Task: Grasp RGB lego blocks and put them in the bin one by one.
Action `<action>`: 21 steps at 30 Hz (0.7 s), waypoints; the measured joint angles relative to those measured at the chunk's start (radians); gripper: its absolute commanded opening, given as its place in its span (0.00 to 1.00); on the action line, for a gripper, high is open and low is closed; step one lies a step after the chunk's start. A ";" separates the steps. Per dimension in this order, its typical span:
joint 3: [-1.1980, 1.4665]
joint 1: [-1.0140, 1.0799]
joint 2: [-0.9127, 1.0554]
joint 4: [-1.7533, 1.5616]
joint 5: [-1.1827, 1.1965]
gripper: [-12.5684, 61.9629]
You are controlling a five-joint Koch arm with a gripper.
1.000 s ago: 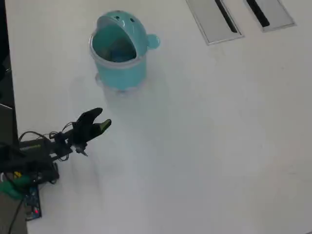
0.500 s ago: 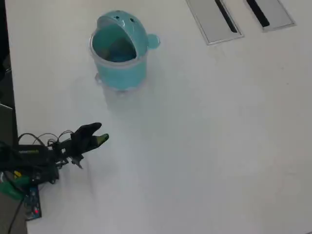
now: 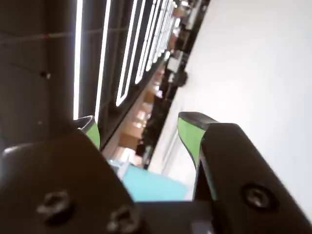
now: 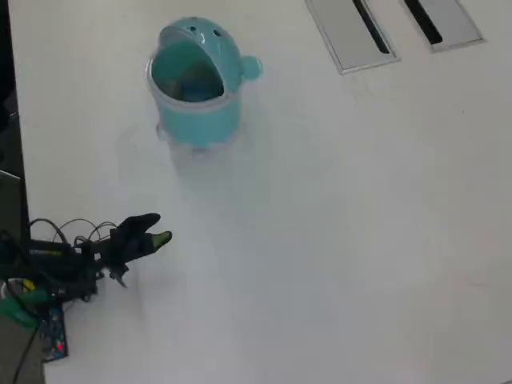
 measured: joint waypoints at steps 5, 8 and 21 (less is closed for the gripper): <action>0.009 0.009 0.002 0.000 0.002 0.63; 0.009 0.037 0.002 0.000 0.018 0.64; 0.009 0.074 0.002 0.428 0.031 0.65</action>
